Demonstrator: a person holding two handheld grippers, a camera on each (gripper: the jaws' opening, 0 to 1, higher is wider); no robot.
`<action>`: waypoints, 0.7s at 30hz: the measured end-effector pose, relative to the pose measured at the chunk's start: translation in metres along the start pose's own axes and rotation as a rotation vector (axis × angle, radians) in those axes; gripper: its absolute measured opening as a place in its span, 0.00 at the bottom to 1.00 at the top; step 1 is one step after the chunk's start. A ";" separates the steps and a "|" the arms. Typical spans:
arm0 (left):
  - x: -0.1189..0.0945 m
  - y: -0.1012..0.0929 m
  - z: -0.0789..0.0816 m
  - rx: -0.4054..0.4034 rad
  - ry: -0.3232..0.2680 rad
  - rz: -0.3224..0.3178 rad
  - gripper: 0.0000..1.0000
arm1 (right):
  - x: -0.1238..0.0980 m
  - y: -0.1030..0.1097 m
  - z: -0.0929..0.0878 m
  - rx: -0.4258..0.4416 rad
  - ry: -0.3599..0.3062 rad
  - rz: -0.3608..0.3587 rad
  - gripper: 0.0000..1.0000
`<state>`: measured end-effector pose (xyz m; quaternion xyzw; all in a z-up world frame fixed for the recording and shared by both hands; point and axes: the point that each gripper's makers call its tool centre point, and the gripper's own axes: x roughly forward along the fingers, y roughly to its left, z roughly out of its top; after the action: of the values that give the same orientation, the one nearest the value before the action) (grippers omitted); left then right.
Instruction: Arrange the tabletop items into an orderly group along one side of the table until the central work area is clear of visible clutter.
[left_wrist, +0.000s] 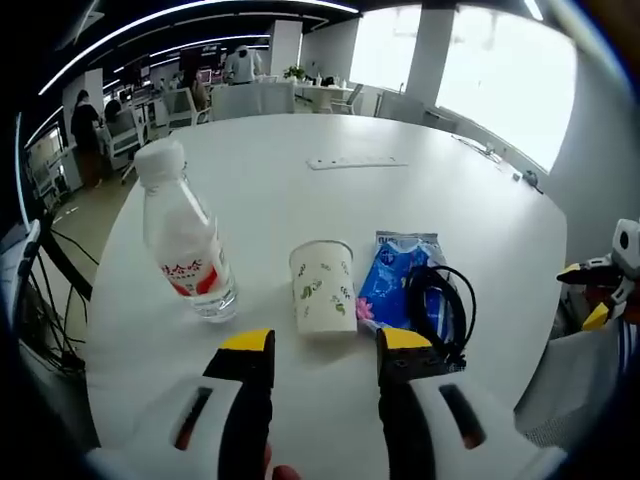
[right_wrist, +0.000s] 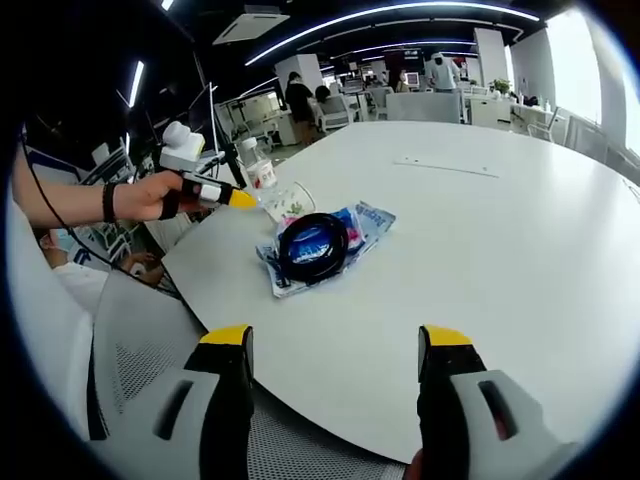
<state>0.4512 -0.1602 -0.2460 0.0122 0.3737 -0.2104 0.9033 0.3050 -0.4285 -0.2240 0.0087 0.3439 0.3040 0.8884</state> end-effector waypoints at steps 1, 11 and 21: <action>0.003 0.000 0.002 0.001 0.000 -0.003 0.40 | 0.000 0.000 0.000 0.000 0.000 0.000 0.66; 0.022 -0.004 0.013 0.005 0.015 -0.015 0.40 | -0.001 -0.004 -0.002 0.008 0.010 -0.004 0.66; 0.038 -0.002 0.013 -0.001 0.063 -0.001 0.40 | 0.000 -0.008 -0.004 0.023 0.016 -0.009 0.66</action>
<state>0.4831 -0.1779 -0.2621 0.0181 0.4020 -0.2101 0.8910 0.3071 -0.4363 -0.2285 0.0147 0.3546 0.2961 0.8868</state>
